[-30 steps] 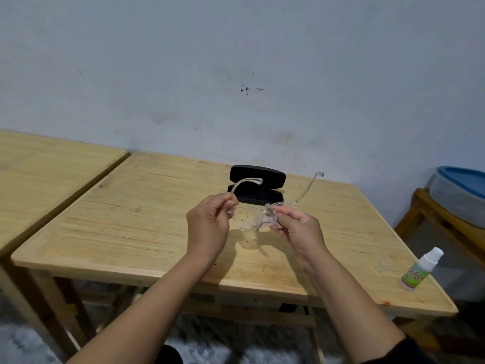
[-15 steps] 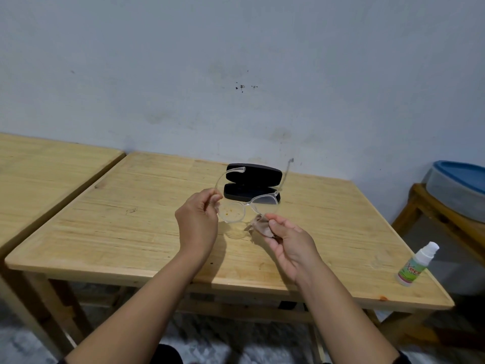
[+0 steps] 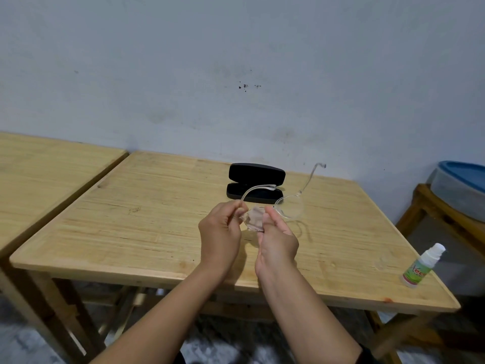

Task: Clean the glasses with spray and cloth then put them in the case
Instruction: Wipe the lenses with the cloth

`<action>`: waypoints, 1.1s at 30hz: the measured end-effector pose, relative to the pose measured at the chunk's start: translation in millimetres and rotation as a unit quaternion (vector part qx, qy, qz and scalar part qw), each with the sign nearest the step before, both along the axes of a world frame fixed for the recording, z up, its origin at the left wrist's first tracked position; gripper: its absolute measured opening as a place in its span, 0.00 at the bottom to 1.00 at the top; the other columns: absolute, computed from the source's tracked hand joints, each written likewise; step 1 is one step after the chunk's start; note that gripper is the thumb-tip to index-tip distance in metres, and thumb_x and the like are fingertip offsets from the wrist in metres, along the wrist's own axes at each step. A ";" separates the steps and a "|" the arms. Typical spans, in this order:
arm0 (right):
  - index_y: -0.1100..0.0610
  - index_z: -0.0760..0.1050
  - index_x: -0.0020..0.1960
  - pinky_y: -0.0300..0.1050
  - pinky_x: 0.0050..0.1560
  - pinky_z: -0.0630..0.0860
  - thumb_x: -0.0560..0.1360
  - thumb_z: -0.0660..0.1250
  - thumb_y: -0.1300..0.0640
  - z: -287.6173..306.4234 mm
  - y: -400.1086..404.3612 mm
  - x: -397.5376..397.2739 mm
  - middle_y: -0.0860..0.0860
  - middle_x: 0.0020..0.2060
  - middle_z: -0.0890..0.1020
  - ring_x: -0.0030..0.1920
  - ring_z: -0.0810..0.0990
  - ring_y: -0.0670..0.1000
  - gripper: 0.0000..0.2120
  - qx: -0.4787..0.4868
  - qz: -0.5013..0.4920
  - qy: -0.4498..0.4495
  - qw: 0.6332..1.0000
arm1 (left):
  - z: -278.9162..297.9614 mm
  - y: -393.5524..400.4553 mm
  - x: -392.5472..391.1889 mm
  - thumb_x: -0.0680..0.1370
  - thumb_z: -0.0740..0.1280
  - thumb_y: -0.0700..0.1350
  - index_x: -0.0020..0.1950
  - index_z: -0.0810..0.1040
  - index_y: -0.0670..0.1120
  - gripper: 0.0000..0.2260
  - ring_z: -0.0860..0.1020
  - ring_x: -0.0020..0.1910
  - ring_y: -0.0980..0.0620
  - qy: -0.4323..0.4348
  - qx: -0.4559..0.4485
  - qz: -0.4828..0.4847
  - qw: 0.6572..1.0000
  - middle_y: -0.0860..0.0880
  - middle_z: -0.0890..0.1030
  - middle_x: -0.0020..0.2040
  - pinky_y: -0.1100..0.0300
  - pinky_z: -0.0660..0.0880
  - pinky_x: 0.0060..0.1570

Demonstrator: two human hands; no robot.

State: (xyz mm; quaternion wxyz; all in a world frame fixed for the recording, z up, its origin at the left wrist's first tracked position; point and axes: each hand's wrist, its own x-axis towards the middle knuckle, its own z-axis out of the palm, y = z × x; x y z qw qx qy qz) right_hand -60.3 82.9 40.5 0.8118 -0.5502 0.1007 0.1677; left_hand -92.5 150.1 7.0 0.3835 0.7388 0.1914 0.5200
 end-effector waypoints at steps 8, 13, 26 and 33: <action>0.55 0.81 0.53 0.39 0.57 0.73 0.76 0.66 0.63 -3.3 2.7 0.3 0.52 0.53 0.84 0.55 0.80 0.49 0.09 -0.035 -0.003 -0.055 0.998 | -0.5 -2.9 -0.9 0.73 0.66 0.33 0.45 0.82 0.45 0.09 0.76 0.40 0.68 -0.016 0.047 -0.017 0.999 0.56 0.80 0.40 0.74 0.72 0.40; 0.58 0.83 0.48 0.32 0.44 0.78 0.74 0.66 0.68 -3.0 -0.7 6.5 0.51 0.40 0.86 0.36 0.83 0.41 0.10 -0.046 0.118 -0.117 0.985 | 5.3 0.8 -0.1 0.73 0.67 0.33 0.47 0.83 0.43 0.08 0.75 0.41 0.71 -0.014 0.050 -0.001 0.999 0.54 0.80 0.42 0.79 0.68 0.41; 0.50 0.82 0.39 0.42 0.41 0.79 0.73 0.69 0.63 -4.7 -15.1 14.5 0.50 0.40 0.85 0.44 0.83 0.51 0.10 -0.141 0.105 -0.194 0.965 | 9.9 9.1 -2.1 0.75 0.65 0.33 0.42 0.81 0.44 0.08 0.80 0.40 0.56 -0.003 -0.013 -0.026 1.000 0.51 0.82 0.39 0.63 0.79 0.40; 0.45 0.79 0.37 0.45 0.44 0.81 0.77 0.62 0.63 -11.6 -9.3 6.7 0.50 0.47 0.83 0.49 0.82 0.52 0.16 -0.139 0.047 -0.244 0.959 | 6.9 5.9 -1.7 0.75 0.64 0.32 0.43 0.81 0.46 0.10 0.81 0.40 0.56 -0.021 -0.018 -0.045 0.999 0.51 0.81 0.40 0.60 0.81 0.41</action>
